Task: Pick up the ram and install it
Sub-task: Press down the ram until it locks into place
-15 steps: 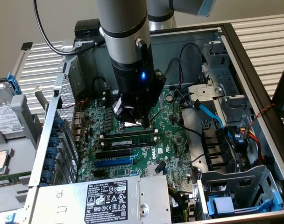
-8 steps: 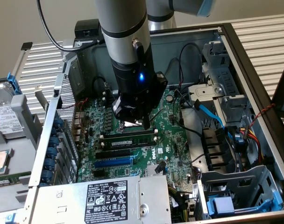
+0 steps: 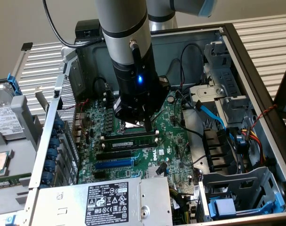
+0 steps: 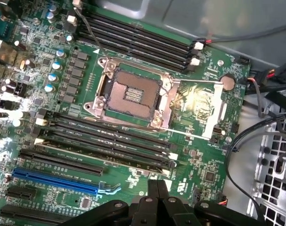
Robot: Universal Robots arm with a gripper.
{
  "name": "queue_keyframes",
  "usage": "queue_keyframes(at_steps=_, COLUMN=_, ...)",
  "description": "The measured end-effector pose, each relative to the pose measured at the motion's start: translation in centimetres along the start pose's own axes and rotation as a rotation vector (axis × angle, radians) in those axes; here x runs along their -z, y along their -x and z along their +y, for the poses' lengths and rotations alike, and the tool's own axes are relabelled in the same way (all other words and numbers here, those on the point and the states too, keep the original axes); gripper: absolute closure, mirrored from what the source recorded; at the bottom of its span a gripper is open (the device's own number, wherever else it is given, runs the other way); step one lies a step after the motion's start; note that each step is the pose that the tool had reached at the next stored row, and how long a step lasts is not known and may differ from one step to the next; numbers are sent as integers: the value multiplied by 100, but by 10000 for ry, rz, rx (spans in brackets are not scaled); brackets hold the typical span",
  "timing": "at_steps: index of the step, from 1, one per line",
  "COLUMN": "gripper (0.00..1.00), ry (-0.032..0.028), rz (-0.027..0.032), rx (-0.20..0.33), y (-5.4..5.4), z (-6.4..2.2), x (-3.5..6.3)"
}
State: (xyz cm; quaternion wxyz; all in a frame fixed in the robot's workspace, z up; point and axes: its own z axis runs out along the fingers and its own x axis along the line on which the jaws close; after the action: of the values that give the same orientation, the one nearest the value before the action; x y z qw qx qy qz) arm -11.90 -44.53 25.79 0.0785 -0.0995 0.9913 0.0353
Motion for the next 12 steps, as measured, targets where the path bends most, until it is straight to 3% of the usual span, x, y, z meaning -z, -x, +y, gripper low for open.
queue_keyframes(at_steps=10, gripper=89, ry=-268, rz=-90, rx=-1632, y=-1, z=0, x=-5)
queue_keyframes(at_steps=12, gripper=89, ry=-297, rz=-97, rx=-1816, y=-1, z=-1, x=-5)
